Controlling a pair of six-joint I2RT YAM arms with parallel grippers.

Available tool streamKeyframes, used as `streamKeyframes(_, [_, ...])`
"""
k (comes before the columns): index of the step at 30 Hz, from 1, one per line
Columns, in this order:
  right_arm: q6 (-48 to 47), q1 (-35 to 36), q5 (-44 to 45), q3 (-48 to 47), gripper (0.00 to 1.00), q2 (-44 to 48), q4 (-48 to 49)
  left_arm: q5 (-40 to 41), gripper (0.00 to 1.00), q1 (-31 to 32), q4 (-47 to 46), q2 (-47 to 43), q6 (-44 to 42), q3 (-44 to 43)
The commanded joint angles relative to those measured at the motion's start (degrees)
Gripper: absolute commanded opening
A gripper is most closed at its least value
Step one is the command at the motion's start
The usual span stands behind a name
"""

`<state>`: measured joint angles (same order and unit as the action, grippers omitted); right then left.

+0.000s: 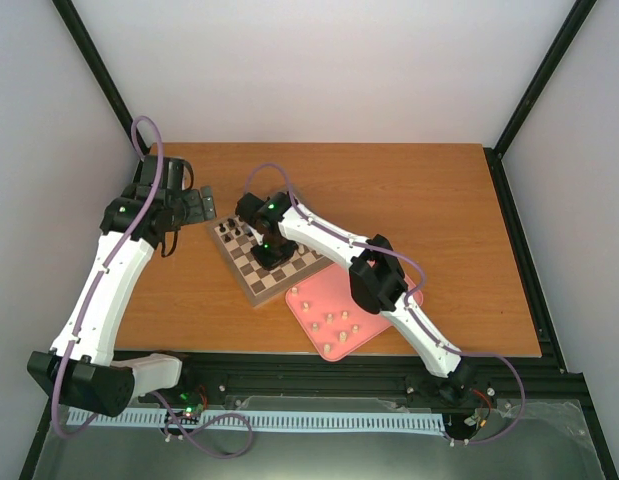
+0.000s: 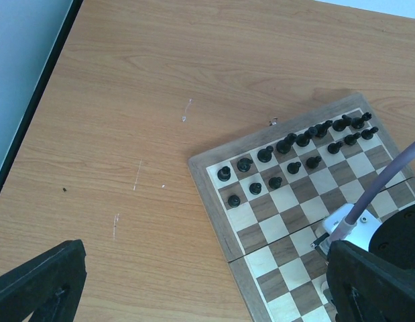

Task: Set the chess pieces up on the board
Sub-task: Place the chess piece on the chessboard, then pick up the chess piece from the storage box.

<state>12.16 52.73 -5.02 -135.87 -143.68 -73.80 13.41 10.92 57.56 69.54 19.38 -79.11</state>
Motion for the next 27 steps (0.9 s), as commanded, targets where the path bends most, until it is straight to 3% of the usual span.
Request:
streamKeyframes(1, [-0.8, -0.2, -0.4, -1.3, 0.15, -1.5, -1.2, -0.2, 1.0, -0.4, -0.8, 0.2, -0.6, 0.2])
streamKeyframes(13, [-1.0, -0.1, -0.9, 0.6, 0.28, 2.6, 0.6, -0.6, 1.0, -0.4, -0.9, 0.3, -0.6, 0.6])
streamKeyframes(27, [0.2, 0.0, 1.0, 8.2, 0.38, 20.8, 0.0, -0.1, 1.0, -0.4, -0.8, 0.8, -0.7, 0.7])
